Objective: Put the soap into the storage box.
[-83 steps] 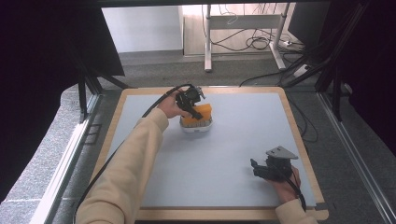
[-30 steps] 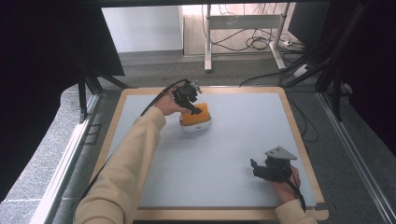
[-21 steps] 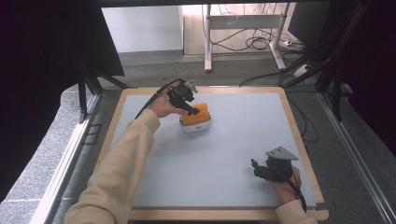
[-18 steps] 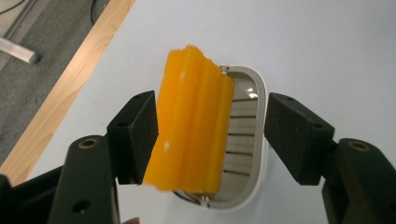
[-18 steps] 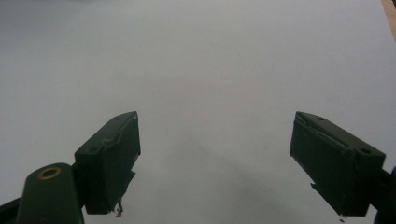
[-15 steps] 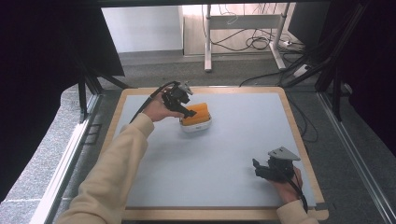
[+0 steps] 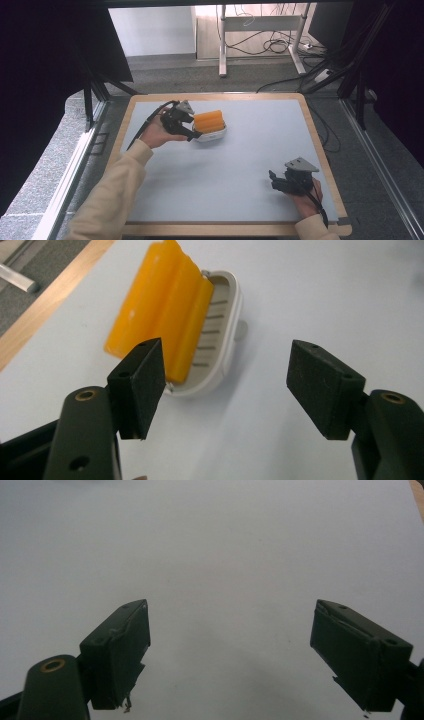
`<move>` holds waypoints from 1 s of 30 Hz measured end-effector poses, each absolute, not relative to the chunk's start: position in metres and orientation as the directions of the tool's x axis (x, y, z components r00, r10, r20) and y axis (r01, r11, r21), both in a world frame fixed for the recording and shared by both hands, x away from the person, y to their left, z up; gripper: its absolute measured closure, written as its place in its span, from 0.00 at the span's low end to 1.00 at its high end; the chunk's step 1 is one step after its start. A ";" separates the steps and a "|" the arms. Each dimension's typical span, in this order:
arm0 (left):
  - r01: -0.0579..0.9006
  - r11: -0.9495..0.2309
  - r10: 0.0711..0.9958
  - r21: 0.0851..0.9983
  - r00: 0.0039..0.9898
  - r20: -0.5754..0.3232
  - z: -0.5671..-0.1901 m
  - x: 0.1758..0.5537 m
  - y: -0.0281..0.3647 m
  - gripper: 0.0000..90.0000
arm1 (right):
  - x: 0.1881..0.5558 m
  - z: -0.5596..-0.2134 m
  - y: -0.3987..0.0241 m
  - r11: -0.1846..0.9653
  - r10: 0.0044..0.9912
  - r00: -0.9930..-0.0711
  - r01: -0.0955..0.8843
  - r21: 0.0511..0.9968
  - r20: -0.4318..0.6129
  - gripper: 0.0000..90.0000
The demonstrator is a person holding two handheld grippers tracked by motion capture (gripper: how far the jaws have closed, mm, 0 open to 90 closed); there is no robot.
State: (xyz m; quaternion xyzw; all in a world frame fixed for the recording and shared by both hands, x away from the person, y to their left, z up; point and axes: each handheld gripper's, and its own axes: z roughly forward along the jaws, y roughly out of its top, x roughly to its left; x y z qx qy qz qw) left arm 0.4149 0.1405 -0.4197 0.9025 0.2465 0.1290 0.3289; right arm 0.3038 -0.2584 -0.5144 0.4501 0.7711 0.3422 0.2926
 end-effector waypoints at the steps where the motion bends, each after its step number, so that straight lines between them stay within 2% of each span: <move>1: 0.362 -0.658 0.533 0.660 0.843 0.069 -0.421 0.412 0.143 0.35 | 0.303 -0.514 -0.258 0.361 0.894 -0.423 0.493 0.792 -0.144 0.18; 18: 0.470 -0.575 0.669 0.670 0.741 0.054 -0.465 0.339 0.192 0.33 | 0.306 -0.517 -0.255 0.371 0.895 -0.417 0.506 0.778 -0.155 0.18; 30: 0.488 -0.547 0.688 0.680 0.725 0.033 -0.471 0.335 0.200 0.30 | 0.308 -0.517 -0.254 0.380 0.893 -0.417 0.501 0.778 -0.168 0.18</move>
